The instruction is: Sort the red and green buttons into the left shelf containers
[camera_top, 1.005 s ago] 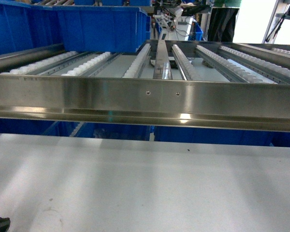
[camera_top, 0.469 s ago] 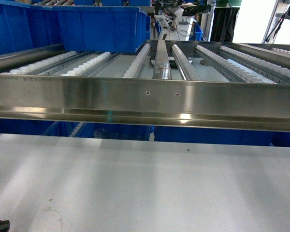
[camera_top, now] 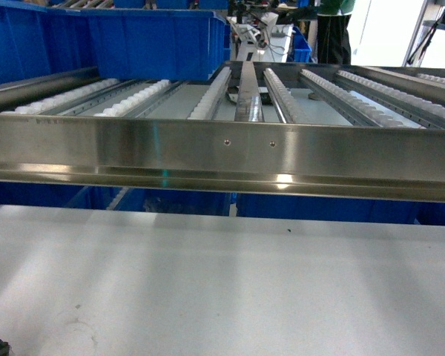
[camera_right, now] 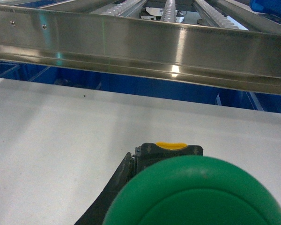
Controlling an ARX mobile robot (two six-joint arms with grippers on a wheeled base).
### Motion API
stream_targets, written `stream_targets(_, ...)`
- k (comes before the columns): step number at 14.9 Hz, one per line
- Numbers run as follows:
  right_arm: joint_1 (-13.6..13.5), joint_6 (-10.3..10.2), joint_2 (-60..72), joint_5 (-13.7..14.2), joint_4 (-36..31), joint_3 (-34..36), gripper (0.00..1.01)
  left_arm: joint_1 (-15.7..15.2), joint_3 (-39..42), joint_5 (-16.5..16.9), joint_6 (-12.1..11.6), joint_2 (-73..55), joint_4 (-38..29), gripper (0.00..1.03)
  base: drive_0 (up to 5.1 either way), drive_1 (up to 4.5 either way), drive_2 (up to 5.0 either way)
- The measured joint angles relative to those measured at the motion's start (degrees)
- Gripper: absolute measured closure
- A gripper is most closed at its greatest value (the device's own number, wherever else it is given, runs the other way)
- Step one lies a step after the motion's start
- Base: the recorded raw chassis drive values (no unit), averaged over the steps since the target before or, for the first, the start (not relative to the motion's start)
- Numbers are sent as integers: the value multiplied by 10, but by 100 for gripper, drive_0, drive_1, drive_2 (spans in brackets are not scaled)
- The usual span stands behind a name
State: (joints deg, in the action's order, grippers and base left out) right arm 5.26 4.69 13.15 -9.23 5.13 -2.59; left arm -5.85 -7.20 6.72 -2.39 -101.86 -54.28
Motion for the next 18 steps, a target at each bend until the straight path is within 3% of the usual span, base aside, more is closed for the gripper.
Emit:
stream_targets(5,0,0,0,0,0,0,74,20,-14,10,-4,5,24,72,0,0,0)
stream_targets(6,0,0,0,0,0,0,74,20,-14,9,-4,4,19,78,0,0,0)
stream_targets(10,0,0,0,0,0,0,74,9,-8,19,-5,11,22,78,0,0,0)
stream_targets(13,0,0,0,0,0,0,74,-26,-10,62,-7,189,131,79,0,0,0)
stream_targets(16,0,0,0,0,0,0,74,-29,-17,84,-7,354,240,79,0,0,0)
stream_targets(18,0,0,0,0,0,0,74,-21,-26,79,-4,463,302,79,0,0,0)
